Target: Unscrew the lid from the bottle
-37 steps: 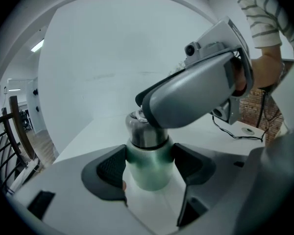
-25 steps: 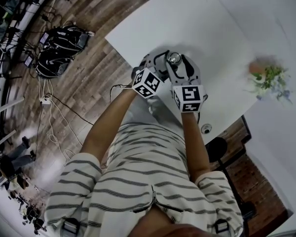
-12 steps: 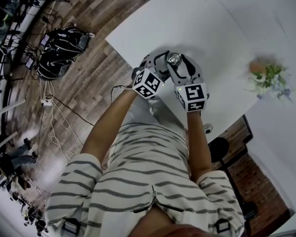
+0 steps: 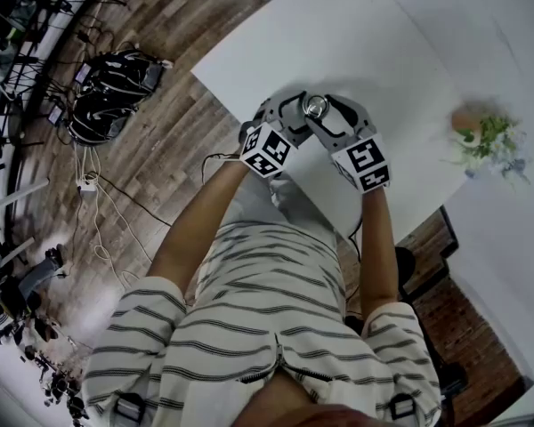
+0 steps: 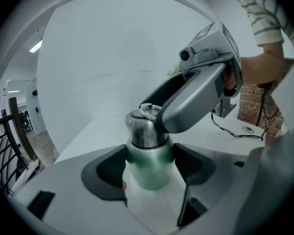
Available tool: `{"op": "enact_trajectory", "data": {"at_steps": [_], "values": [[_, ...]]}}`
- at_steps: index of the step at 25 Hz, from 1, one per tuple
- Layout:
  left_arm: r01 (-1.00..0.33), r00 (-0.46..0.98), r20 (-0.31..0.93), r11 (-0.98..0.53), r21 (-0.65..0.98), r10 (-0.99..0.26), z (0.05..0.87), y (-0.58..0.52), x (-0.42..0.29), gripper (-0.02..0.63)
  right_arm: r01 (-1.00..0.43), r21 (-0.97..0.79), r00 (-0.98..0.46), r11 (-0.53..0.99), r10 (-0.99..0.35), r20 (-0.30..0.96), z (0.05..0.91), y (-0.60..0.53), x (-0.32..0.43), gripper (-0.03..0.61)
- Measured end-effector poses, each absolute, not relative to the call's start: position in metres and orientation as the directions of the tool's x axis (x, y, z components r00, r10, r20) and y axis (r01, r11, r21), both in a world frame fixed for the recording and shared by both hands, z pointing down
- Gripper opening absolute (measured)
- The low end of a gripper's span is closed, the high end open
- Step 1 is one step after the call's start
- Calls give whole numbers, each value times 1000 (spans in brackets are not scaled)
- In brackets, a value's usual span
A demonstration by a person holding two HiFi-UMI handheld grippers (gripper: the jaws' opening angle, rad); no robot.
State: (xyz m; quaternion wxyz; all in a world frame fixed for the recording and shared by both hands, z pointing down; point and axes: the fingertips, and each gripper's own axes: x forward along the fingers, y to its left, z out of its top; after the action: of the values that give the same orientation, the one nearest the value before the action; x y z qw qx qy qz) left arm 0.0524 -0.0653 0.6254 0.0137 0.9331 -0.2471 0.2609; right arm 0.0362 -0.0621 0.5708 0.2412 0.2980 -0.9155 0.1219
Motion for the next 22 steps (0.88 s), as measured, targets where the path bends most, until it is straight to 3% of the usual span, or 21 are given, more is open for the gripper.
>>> {"op": "enact_trajectory", "data": {"at_steps": [9, 22], "values": [[-461, 742, 500, -881, -104, -447, 625, -66, 53, 308, -322, -62, -767, 945, -222, 602, 571, -60, 35, 251], [-452, 743, 505, -886, -104, -439, 625, -69, 52, 308, 50, -56, -823, 997, 73, 563, 568, -59, 34, 252]]}}
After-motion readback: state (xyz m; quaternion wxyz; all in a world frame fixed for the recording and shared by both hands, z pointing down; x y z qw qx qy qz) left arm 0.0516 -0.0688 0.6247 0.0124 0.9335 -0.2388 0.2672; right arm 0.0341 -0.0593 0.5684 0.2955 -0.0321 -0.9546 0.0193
